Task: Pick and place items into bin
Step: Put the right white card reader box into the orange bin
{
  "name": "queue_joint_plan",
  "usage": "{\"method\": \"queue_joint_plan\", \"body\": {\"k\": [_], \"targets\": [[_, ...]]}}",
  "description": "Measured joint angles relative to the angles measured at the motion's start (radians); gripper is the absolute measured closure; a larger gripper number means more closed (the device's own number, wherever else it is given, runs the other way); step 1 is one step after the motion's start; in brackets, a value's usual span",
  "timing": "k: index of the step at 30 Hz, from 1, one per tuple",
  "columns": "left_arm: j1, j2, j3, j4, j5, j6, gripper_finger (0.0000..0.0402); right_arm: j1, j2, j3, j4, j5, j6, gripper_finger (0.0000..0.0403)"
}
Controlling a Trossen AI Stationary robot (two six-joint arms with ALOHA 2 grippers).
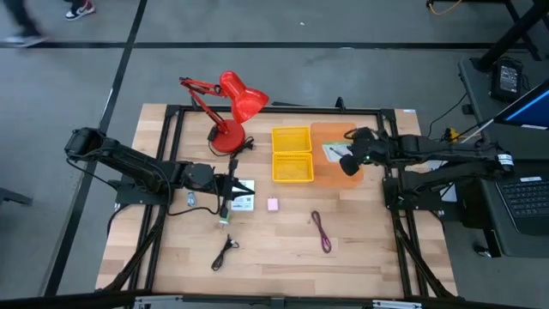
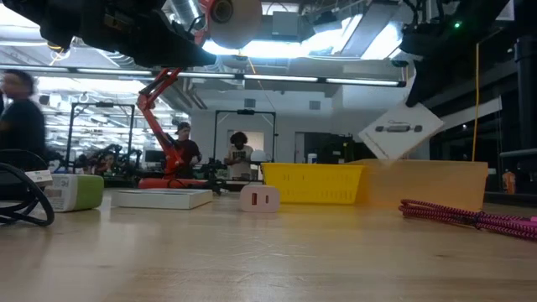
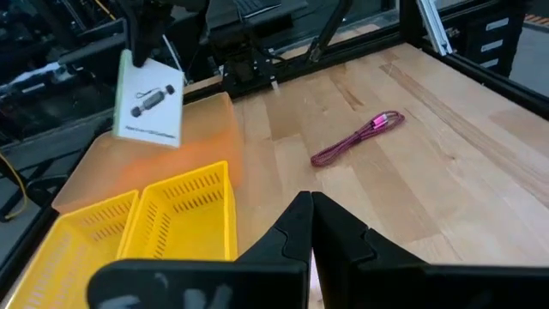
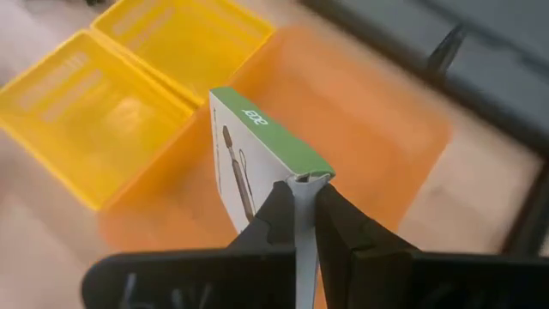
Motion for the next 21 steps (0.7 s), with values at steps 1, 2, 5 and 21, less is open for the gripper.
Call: {"method": "queue_joint_plan", "body": {"k": [1,2,5,21], "targets": [[0.000,0.000,0.000,0.000,0.000,-0.001,0.0400,-0.008,0.004,0.000,0.001,-0.015,0.017,0.0395],[0.000,0.000,0.000,0.000,0.000,0.000,0.0399,-0.013,0.008,0.000,0.002,-0.021,0.021,0.0395],[0.000,0.000,0.000,0.000,0.000,0.000,0.0399,-0.028,0.027,-0.002,0.004,-0.022,0.023,0.0395],[0.000,0.000,0.000,0.000,0.000,0.000,0.0399,-0.128,0.193,-0.005,0.078,-0.195,0.016,0.0395]]}}
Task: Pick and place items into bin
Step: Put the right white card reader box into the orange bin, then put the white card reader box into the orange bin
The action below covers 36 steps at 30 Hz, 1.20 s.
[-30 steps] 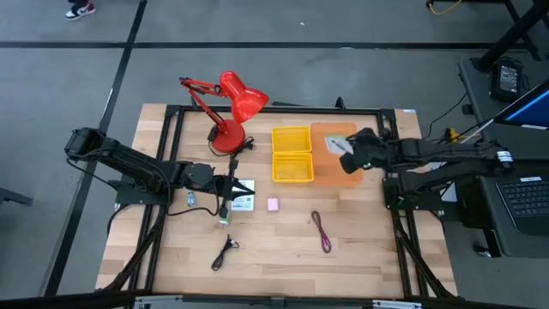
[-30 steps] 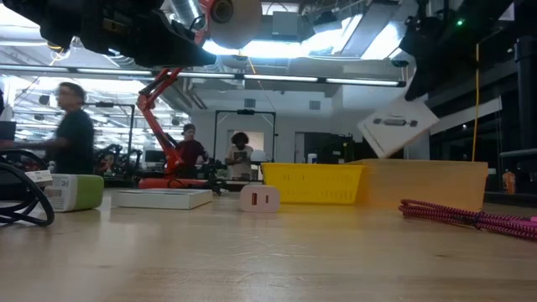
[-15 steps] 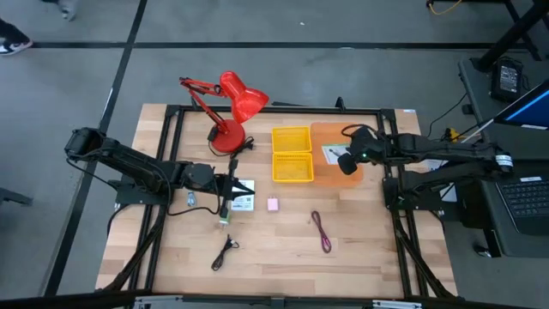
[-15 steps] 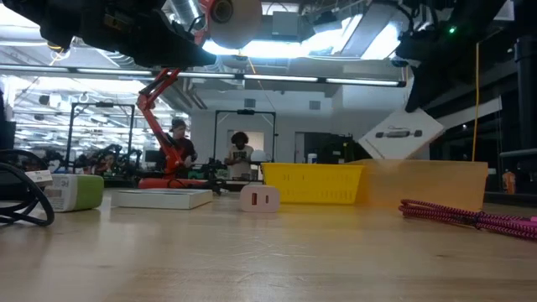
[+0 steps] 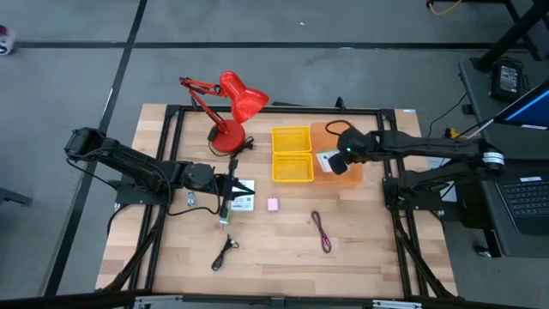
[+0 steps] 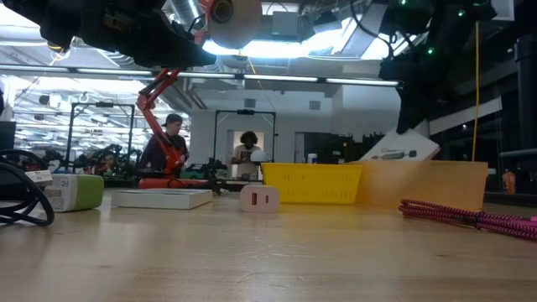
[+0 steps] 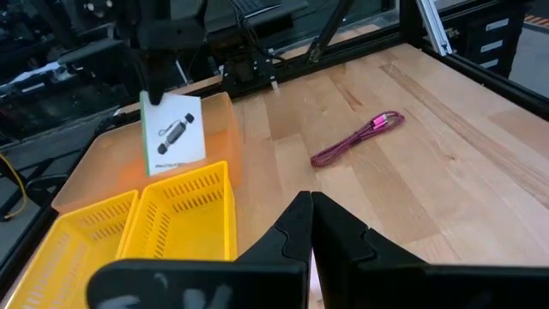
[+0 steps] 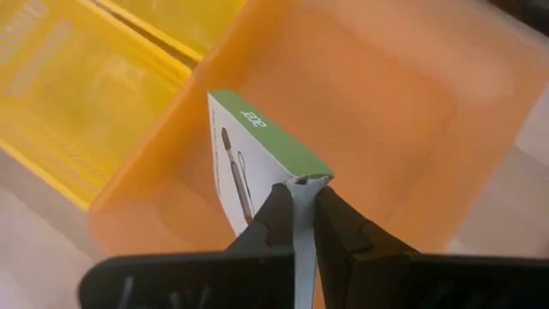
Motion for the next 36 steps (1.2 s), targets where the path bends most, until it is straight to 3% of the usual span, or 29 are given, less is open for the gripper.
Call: {"method": "queue_joint_plan", "body": {"k": [12,28,36], "targets": [[0.000,0.000,0.000,0.000,0.002,0.000,0.0400,-0.074,0.067,0.002,0.008,-0.013,-0.008,0.0394],[0.000,0.000,0.000,0.000,0.004,0.000,0.0400,-0.141,0.166,-0.003,-0.006,-0.021,-0.133,0.0327],[0.000,0.000,0.000,0.000,0.004,0.001,0.0400,-0.153,0.181,0.005,0.008,-0.020,-0.214,0.0312]]}}
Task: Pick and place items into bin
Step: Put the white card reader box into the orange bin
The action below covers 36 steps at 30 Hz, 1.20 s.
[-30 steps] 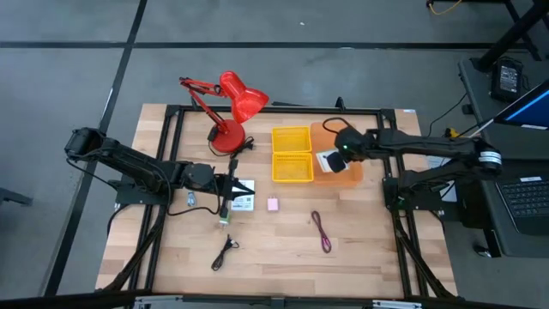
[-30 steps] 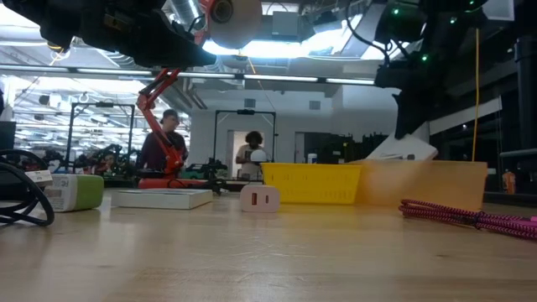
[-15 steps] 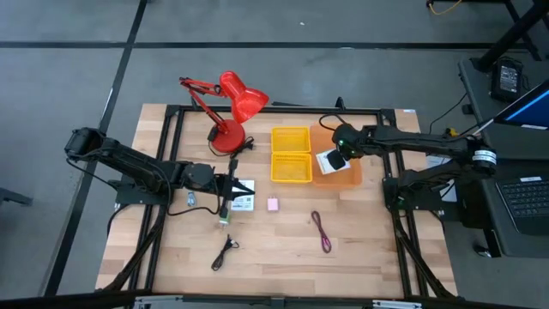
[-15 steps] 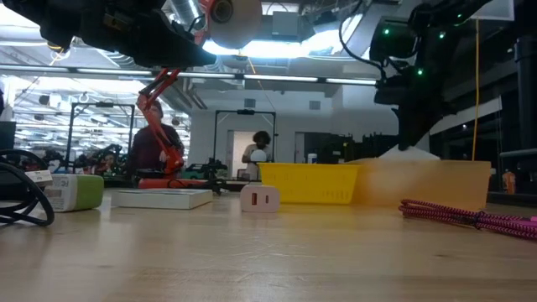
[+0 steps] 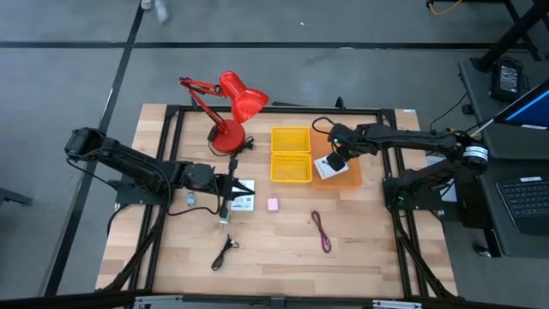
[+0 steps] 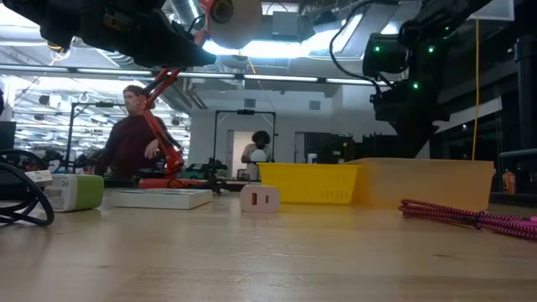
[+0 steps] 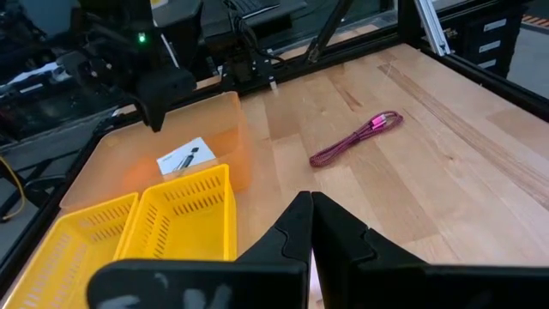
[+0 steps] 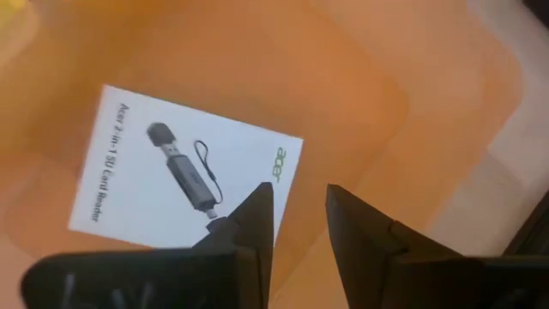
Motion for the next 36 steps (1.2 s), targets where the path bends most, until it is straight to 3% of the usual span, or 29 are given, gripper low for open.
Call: {"method": "queue_joint_plan", "body": {"k": [11,17,20,25,30,36], "targets": [[0.000,0.000,0.000,-0.025,-0.003,-0.026,0.0399,0.025,-0.133,0.069,0.101,0.021,-0.096,0.0315],[0.000,0.000,0.000,-0.073,-0.020,-0.029,0.0398,0.106,-0.190,0.069,0.144,0.026,-0.125,0.0370],[0.000,0.000,0.000,-0.087,-0.037,-0.041,0.0399,0.178,-0.192,0.069,0.182,0.089,-0.130,0.0397],[0.000,0.000,0.000,-0.115,-0.045,-0.081,0.0399,0.307,-0.188,0.067,0.241,0.230,-0.128,0.0393],[0.000,0.000,0.000,-0.121,-0.045,-0.105,0.0400,0.396,-0.187,-0.058,0.466,0.260,-0.117,0.0400],[-0.024,0.000,0.000,-0.166,-0.045,-0.116,0.0399,0.438,-0.181,-0.304,0.960,0.111,-0.176,0.0402]]}}
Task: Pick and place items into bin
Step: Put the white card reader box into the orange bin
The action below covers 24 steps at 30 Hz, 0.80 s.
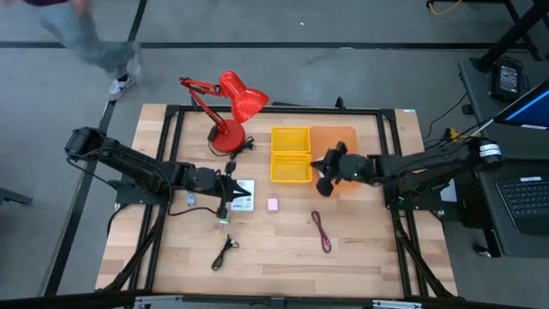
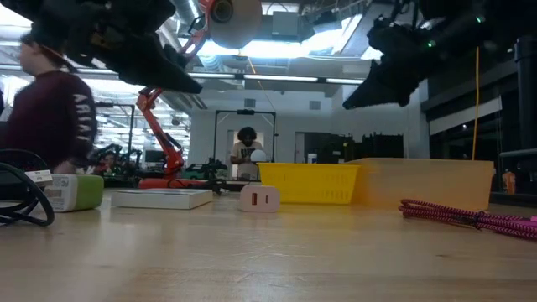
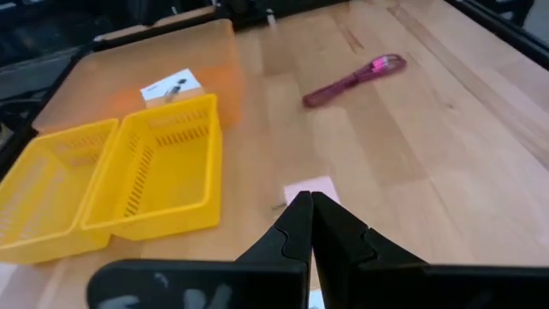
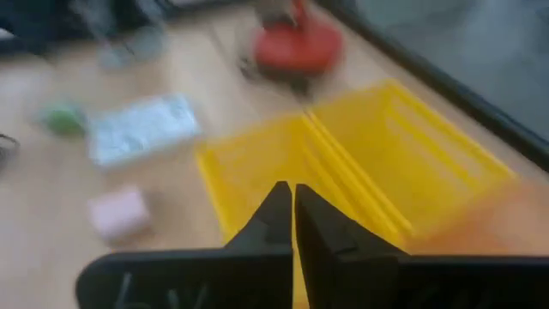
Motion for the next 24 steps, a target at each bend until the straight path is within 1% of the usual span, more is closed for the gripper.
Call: {"method": "queue_joint_plan", "body": {"k": [3,6,10,13,18,20,22,24], "targets": [[-0.018,0.000,0.000,0.000,0.000,0.000,0.0399,0.008,0.000,-0.074,0.250,-0.015,-0.065,0.0401],[-0.034,-0.003,0.000,-0.026,0.000,-0.016,0.0399,0.007,0.005,-0.108,0.367,-0.030,-0.128,0.0402],[-0.049,-0.032,0.000,-0.137,0.000,-0.078,0.0399,0.005,0.025,-0.106,0.378,-0.089,-0.157,0.0402],[-0.049,-0.064,-0.005,-0.156,-0.018,-0.099,0.0399,0.005,0.081,-0.080,0.398,-0.140,-0.157,0.0403],[-0.048,-0.134,-0.052,-0.122,-0.026,-0.064,0.0399,0.005,0.242,0.017,0.407,-0.249,-0.185,0.0403],[-0.048,-0.164,-0.105,-0.054,-0.025,-0.074,0.0399,0.005,0.321,0.074,0.407,-0.294,-0.213,0.0403],[-0.048,-0.199,-0.160,0.014,-0.024,-0.076,0.0400,0.005,0.402,0.138,0.406,-0.310,-0.247,0.0403],[-0.048,-0.233,-0.196,0.049,-0.040,-0.081,0.0400,0.005,0.474,0.204,0.406,-0.313,-0.274,0.0403]]}}
